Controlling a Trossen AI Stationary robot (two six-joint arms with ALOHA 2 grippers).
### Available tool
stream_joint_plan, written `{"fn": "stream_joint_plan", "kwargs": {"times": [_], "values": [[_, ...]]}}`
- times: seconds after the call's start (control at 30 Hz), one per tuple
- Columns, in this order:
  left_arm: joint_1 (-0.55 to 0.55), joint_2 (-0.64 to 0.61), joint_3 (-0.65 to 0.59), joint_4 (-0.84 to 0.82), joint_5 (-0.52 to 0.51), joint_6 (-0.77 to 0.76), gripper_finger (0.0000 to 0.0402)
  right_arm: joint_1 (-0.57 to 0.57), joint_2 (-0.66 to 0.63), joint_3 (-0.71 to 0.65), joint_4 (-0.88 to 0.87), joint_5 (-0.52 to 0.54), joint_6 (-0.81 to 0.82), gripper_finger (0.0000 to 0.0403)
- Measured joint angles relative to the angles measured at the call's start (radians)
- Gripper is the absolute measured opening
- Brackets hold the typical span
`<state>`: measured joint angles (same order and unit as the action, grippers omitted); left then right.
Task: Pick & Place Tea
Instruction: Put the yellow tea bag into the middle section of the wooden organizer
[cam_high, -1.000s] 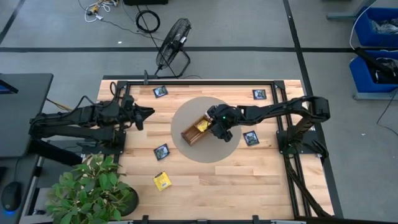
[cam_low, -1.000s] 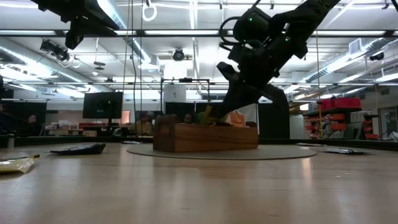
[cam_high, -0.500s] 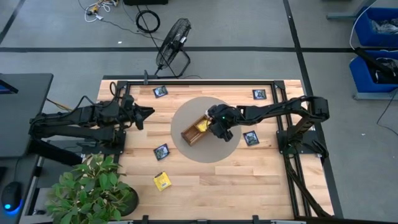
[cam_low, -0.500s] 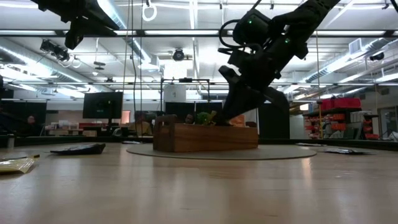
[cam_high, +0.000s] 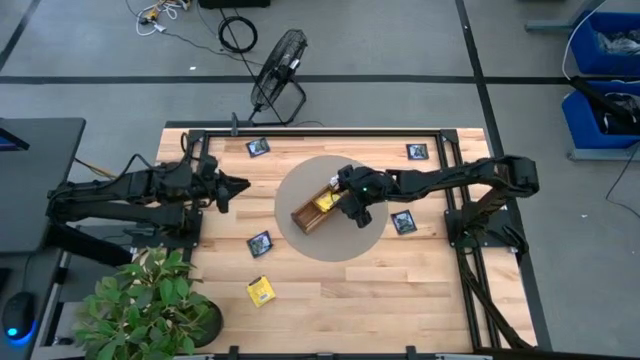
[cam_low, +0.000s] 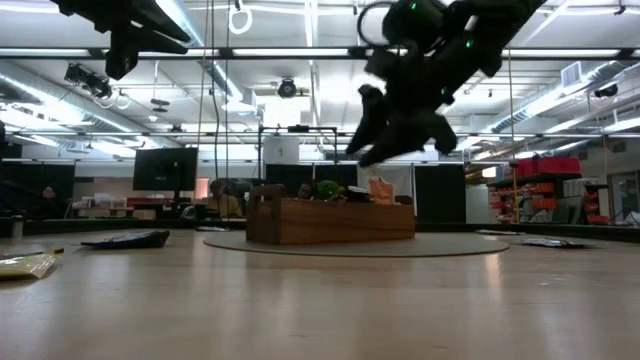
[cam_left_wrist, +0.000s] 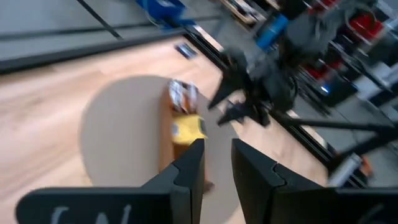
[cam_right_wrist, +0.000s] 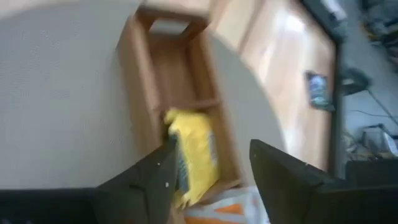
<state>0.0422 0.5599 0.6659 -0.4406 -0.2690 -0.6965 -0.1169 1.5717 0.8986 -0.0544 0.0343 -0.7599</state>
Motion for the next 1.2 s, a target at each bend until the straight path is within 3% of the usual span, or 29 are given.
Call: {"fn": "stream_joint_plan", "kwargs": {"times": [0.3,0.47,0.63,0.87,1.2], "values": [[-0.001,0.072,0.0,-0.015,0.145,0.02,0.0085,0.048,-0.101,0.002,0.013,0.03,0.245,0.0229],[-0.001,0.128,0.0,-0.031,0.284,0.06,0.0085,0.09,-0.12,0.001,0.007,0.025,0.446,0.0226],[-0.013,0.191,0.0,-0.061,0.371,0.116,0.0085,0.151,-0.13,0.001,0.0,0.029,0.503,0.022],[-0.106,0.318,0.0,-0.054,0.454,0.208,0.0085,0.207,-0.13,0.001,-0.082,0.083,0.657,0.0219],[-0.285,0.538,0.0,-0.035,0.474,0.263,0.0093,0.257,-0.13,0.001,-0.111,0.099,0.792,0.0219]]}}
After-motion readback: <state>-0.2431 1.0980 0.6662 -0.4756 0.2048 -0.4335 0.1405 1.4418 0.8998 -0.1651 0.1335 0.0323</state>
